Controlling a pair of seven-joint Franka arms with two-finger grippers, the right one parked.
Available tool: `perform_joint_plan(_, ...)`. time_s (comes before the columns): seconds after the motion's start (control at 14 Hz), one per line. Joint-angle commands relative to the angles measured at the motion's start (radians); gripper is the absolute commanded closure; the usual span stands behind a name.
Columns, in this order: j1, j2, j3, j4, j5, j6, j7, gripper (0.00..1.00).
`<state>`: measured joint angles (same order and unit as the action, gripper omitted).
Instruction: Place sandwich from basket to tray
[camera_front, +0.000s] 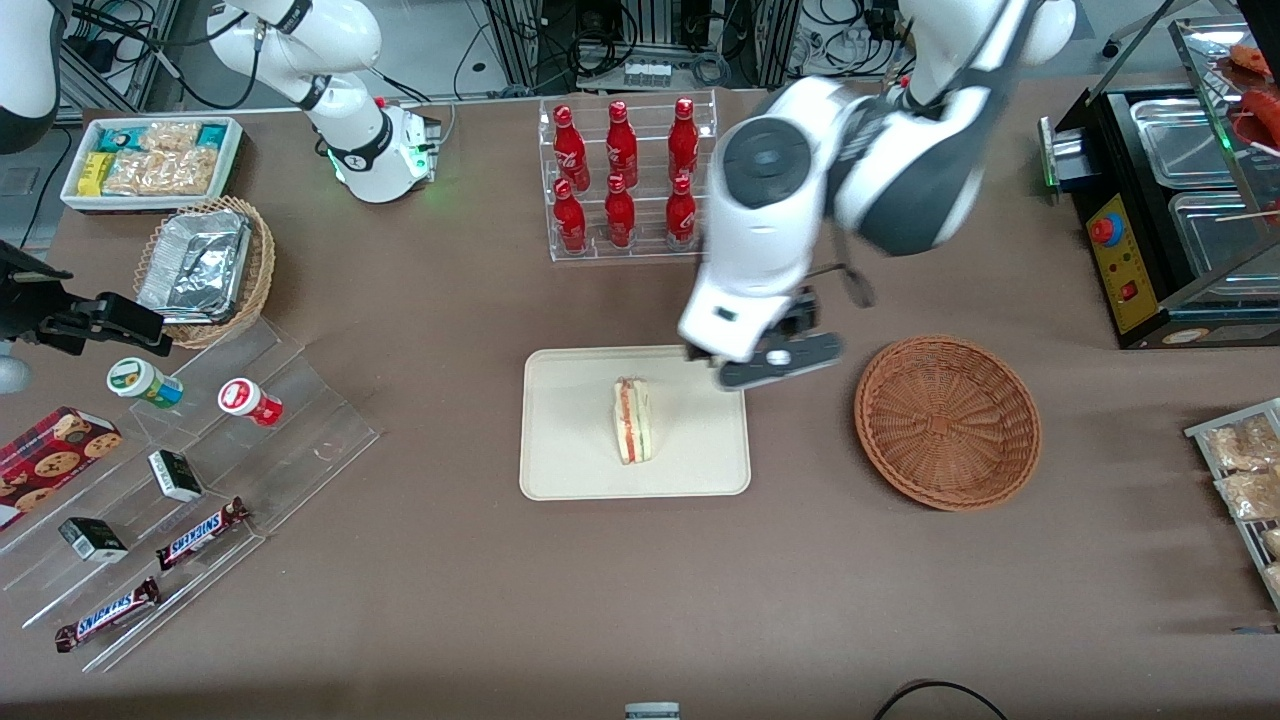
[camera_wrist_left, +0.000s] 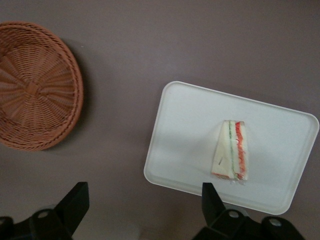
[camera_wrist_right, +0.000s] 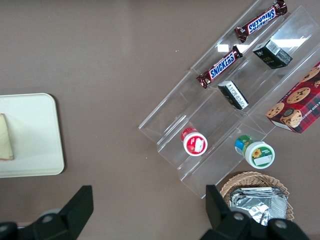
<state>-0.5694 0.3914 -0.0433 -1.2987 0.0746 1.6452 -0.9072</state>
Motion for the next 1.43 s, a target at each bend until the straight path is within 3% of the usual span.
perform_joint_plan(0.0,0.098,-0.138,-0.007,-0.118,-0.015,-0.034,0.016,0.01)
perform_joint_plan(0.5,0.34,-0.319,-0.007,-0.243,-0.018,-0.123,0.348,0.01)
perform_joint_plan(0.79,0.486,-0.396,-0.007,-0.28,-0.059,-0.183,0.595,0.01)
perform_joint_plan(1.07,0.581,-0.479,-0.006,-0.352,-0.064,-0.183,0.801,0.01)
perform_joint_plan(1.36,0.622,-0.526,0.014,-0.396,-0.053,-0.183,0.864,0.01)
